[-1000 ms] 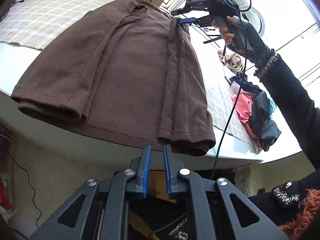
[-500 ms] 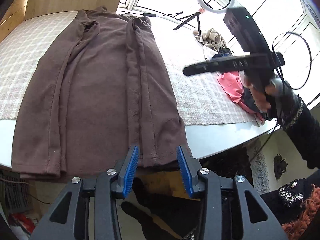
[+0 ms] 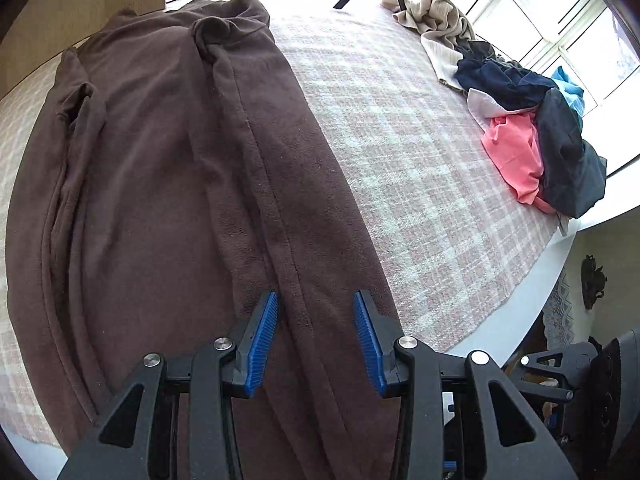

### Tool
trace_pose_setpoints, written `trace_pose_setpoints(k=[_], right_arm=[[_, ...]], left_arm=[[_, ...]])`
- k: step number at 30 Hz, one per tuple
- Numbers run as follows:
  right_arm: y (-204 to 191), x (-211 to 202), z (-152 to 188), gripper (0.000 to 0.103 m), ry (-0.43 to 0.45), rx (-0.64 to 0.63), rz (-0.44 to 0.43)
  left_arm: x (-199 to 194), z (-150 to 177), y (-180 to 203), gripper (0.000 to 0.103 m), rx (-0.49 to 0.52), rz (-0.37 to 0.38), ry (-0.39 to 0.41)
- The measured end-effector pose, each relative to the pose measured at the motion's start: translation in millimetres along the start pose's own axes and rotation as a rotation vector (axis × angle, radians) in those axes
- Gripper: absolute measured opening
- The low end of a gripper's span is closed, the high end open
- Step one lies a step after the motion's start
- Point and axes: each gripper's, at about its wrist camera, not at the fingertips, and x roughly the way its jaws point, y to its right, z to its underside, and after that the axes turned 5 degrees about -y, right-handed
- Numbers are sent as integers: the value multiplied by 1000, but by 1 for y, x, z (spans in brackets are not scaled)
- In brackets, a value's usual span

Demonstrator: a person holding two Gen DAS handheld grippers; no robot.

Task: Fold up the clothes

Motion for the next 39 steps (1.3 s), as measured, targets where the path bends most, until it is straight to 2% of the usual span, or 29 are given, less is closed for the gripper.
trace_pose_setpoints(k=[2, 3, 4, 6, 12, 14, 17, 20, 21, 23, 26, 33, 35, 36, 39], right_arm=[[-2, 2, 0, 45, 12, -2, -1], [-3, 2, -1, 45, 18, -12, 7], [-4, 2, -1, 45, 23, -24, 14], [-5, 3, -2, 45, 29, -35, 28], [-3, 8, -6, 45, 40, -54, 32], [-8, 10, -8, 45, 51, -72, 25], [-14, 13, -12, 45, 59, -93, 19], [-17, 18, -17, 44, 61, -111, 37], [-17, 19, -19, 42, 67, -109, 22], [-16, 21, -22, 5, 73, -96, -7], [-17, 16, -21, 4, 80, -89, -34], [-18, -1, -11, 3, 101, -57, -179], [-19, -3, -6, 2, 104, -51, -261], [-18, -1, -5, 2, 91, -40, -283], [-13, -3, 3, 3, 68, -26, -172]], left_arm=[[4, 0, 1, 28, 7, -9, -14], [5, 1, 2, 12, 10, -8, -18], [3, 2, 1, 7, 14, -1, -14], [-5, 5, 1, 4, 21, 4, -1], [-24, 16, -20, 4, -24, -16, 33], [-26, 18, -29, 4, -54, 0, 37], [-26, 18, -30, 4, -42, -29, 30], [-27, 16, -32, 4, -45, -22, 31], [-27, 15, -32, 4, -49, -17, 31], [-26, 15, -32, 4, -48, -16, 29], [-24, 15, -31, 5, -41, -23, 28], [-33, 18, -34, 5, -43, -27, 46], [-36, 20, -35, 6, -49, -27, 45], [-38, 22, -36, 11, -52, -27, 44], [-44, 27, -38, 13, -60, -27, 44]])
